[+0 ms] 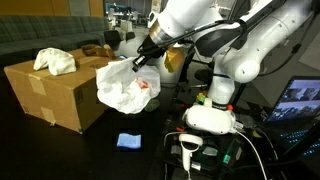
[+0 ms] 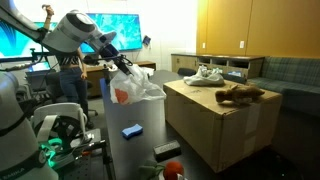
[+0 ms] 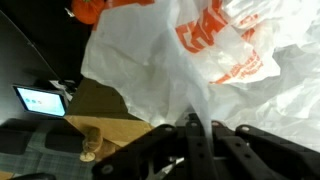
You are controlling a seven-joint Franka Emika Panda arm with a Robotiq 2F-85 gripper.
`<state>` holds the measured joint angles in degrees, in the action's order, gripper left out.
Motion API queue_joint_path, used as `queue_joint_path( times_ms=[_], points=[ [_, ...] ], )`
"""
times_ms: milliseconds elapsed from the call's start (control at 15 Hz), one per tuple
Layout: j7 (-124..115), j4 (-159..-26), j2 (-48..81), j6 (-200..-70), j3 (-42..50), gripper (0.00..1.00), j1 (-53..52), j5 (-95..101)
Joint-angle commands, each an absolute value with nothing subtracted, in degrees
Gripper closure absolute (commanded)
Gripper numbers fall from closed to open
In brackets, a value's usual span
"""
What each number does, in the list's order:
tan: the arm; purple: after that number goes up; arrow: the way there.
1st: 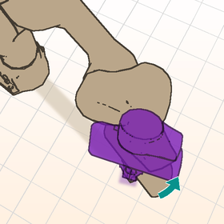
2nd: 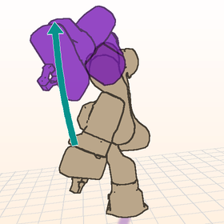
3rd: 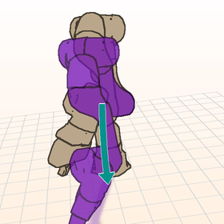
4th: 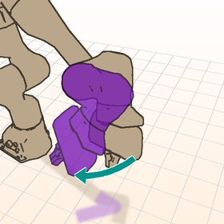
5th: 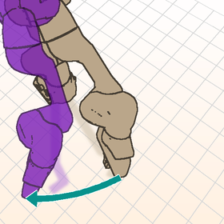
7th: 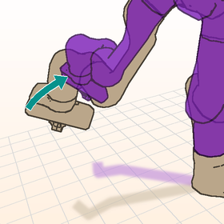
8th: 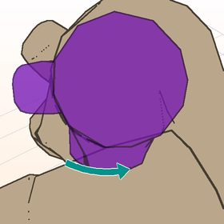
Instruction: Pick up all the objects from the table and put them on the box, then pick up all the objects from the box and put them on the table
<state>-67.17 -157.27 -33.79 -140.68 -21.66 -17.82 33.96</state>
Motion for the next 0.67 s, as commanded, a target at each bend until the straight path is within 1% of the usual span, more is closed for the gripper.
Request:
queue_joint_path(
  times_ms=[0, 267, 600],
  points=[
    [-73.84, -157.27, -37.67, -136.97, -23.15, 0.99, -17.62, 32.87],
    [-79.73, -157.27, -39.49, -133.99, -23.75, 0.99, -17.37, 33.45],
    [-84.35, -157.27, -40.52, -133.73, -24.47, 0.99, -17.04, 34.83]
  ],
)
